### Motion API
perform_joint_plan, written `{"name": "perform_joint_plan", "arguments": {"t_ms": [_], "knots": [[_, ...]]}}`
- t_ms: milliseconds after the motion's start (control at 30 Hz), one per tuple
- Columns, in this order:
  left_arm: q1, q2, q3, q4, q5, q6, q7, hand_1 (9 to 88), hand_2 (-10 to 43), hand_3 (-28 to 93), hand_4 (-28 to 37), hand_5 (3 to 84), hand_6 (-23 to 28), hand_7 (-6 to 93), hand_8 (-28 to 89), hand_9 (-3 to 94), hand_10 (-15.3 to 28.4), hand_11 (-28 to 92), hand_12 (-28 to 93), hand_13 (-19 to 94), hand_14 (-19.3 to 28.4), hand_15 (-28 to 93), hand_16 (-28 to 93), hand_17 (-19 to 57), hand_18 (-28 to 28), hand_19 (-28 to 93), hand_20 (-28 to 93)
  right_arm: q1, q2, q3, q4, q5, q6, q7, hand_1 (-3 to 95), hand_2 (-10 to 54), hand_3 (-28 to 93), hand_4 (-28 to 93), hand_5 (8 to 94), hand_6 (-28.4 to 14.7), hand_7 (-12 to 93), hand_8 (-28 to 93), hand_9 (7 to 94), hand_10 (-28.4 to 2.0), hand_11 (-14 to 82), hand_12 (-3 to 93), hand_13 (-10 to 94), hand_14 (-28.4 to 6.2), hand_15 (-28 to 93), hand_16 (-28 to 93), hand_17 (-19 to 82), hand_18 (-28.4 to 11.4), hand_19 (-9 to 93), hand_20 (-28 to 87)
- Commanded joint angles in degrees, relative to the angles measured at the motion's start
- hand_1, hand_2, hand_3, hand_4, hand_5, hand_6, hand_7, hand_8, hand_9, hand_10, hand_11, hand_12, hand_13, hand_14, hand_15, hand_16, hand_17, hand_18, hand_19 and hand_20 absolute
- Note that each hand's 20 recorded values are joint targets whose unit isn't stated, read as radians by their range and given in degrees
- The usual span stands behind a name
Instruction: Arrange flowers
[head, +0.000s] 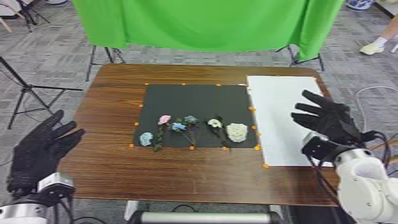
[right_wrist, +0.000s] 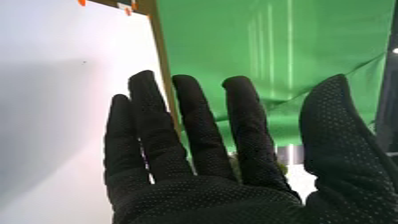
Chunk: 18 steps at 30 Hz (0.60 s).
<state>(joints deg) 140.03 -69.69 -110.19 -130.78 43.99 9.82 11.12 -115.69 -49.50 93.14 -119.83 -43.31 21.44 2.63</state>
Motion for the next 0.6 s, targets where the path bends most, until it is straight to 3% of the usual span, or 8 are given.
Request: {"name": "perform_joint_plan", "arguments": {"t_ms": [33,167,333,600], "knots": [[0.2,-0.33,0.62,0.31,0.74,0.59,0.40,23.8,3.9,81,-21.0,38.6,8.9,11.6,-9,38.8,19.4,23,9,32,25.2,42,-8,-0.3,25.1,65,-11,-0.3,1.0,-0.4,0.0,1.5,1.8,-2.4,12.6,12.6,93,-20,43.5,1.1,20,-16,48.5,-16.1,13.2,11.6,38,-21.2,31,13,5,-22.6,52,21],[0.1,-0.69,0.34,0.20,1.21,0.05,-0.76,23.8,3.9,81,-21.1,38.7,9.0,11.9,-9,38.5,19.5,23,9,32,25.6,43,-8,-2.9,24.9,63,-14,-1.0,1.2,-0.2,-0.2,2.1,2.0,-2.8,12.4,12.8,93,-19,43.6,1.1,20,-16,48.9,-16.3,13.3,11.6,39,-21.3,32,13,5,-22.5,52,21],[0.4,-0.50,0.26,0.07,1.02,0.61,-0.31,23.7,4.0,81,-21.3,38.5,9.0,12.0,-9,37.9,19.7,24,10,30,26.2,45,-7,-7.6,24.5,60,-12,-0.9,1.2,-0.2,-0.1,2.6,1.7,-2.9,12.3,12.9,93,-19,43.8,1.1,20,-16,49.3,-16.3,13.5,11.6,39,-21.2,32,13,5,-22.6,52,21],[0.4,-0.37,0.66,0.18,0.88,0.66,0.12,23.4,3.9,81,-21.4,38.5,9.1,12.5,-9,37.8,19.8,25,10,29,26.7,47,-8,-8.6,24.3,58,-8,-0.6,1.1,-0.5,0.1,2.5,1.1,-2.7,12.2,12.9,93,-18,44.0,1.0,20,-16,49.6,-16.6,13.8,11.6,40,-21.3,33,12,5,-22.6,53,22]]}}
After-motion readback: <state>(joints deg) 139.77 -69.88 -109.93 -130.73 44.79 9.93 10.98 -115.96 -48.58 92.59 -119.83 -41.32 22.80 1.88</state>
